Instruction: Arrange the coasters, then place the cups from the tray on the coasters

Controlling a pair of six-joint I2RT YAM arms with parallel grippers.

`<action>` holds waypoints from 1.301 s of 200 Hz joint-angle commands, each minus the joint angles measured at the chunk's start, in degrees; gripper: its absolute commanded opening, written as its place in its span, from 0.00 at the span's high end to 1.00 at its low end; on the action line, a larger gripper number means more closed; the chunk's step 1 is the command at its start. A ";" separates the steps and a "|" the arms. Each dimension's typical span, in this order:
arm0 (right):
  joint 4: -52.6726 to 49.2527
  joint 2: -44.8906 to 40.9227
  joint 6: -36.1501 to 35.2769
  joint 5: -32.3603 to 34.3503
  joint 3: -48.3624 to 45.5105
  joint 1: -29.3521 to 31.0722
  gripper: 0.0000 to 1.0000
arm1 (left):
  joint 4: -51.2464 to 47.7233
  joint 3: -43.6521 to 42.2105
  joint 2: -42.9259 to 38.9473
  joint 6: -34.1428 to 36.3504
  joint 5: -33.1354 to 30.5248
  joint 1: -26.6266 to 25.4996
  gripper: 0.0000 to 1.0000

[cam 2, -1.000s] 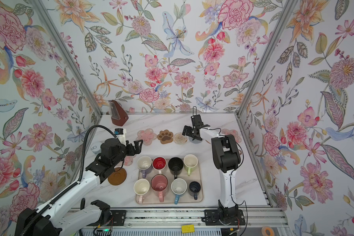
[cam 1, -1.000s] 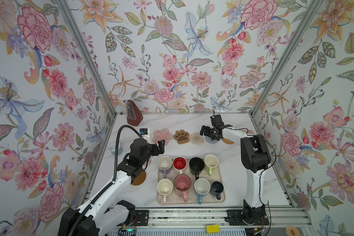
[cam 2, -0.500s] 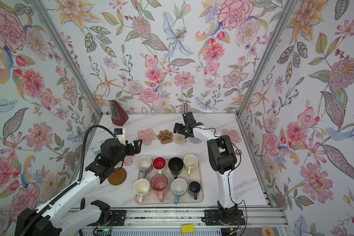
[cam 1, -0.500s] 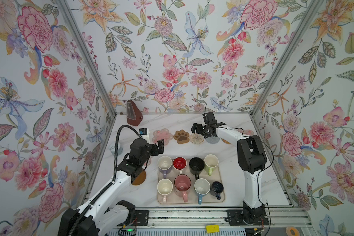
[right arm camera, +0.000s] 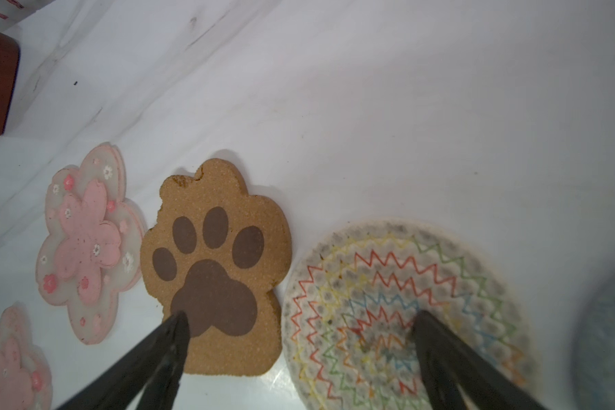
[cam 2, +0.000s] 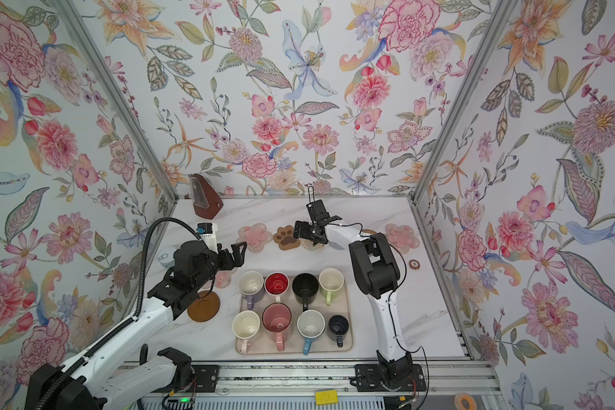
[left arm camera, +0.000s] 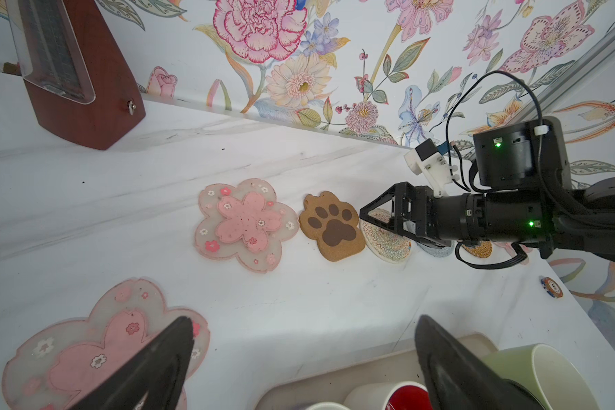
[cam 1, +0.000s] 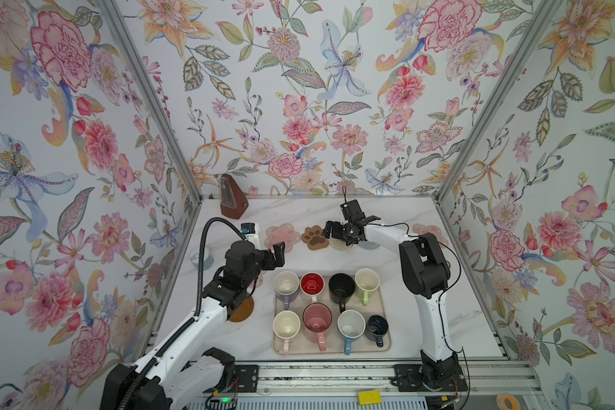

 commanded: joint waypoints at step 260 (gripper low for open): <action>-0.21 -30.14 -0.75 3.36 -16.18 -9.50 0.01 | -5.54 24.25 30.26 0.10 6.45 -0.08 0.01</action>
